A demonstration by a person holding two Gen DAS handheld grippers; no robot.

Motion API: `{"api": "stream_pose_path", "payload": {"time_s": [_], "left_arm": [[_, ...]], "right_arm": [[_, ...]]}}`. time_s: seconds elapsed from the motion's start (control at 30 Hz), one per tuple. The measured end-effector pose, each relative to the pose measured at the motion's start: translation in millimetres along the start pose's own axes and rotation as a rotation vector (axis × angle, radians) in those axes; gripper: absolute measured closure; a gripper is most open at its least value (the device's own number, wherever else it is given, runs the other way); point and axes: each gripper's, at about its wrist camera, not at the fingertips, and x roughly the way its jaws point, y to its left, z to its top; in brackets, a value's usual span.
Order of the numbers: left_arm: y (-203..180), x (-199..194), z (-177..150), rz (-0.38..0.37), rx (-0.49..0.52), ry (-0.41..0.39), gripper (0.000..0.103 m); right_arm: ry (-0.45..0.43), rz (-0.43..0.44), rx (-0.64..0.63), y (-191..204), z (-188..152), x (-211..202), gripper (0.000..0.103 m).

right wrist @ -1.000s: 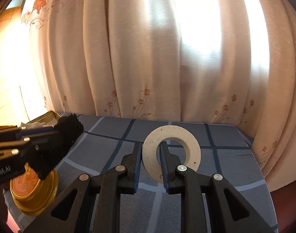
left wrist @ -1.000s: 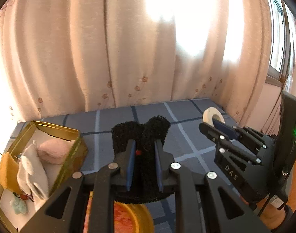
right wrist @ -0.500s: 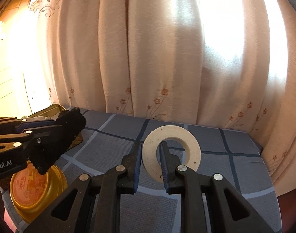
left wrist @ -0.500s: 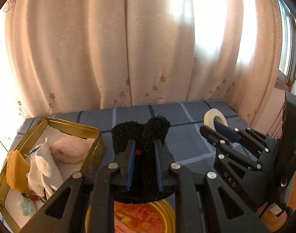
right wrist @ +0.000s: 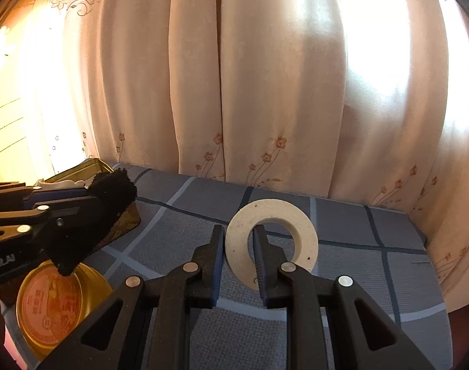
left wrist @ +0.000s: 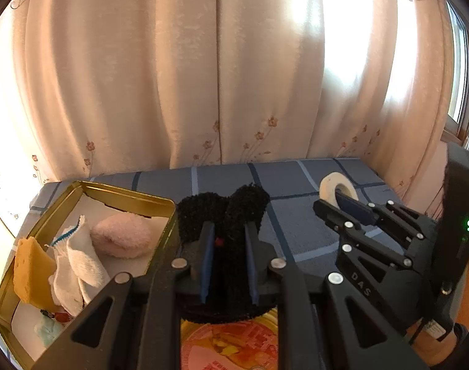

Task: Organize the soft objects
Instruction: 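Carry the wristband with the left tool while the right tool carries the ring to the tin box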

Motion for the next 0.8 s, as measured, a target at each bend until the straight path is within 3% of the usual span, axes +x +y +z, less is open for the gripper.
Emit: {"api": "stream_pose_path", "payload": {"time_s": [0.8], "left_arm": [[19, 3, 0, -0.011, -0.020, -0.001, 0.086]], "right_arm": [[0.030, 0.018, -0.020, 24, 6, 17, 0.082]]}}
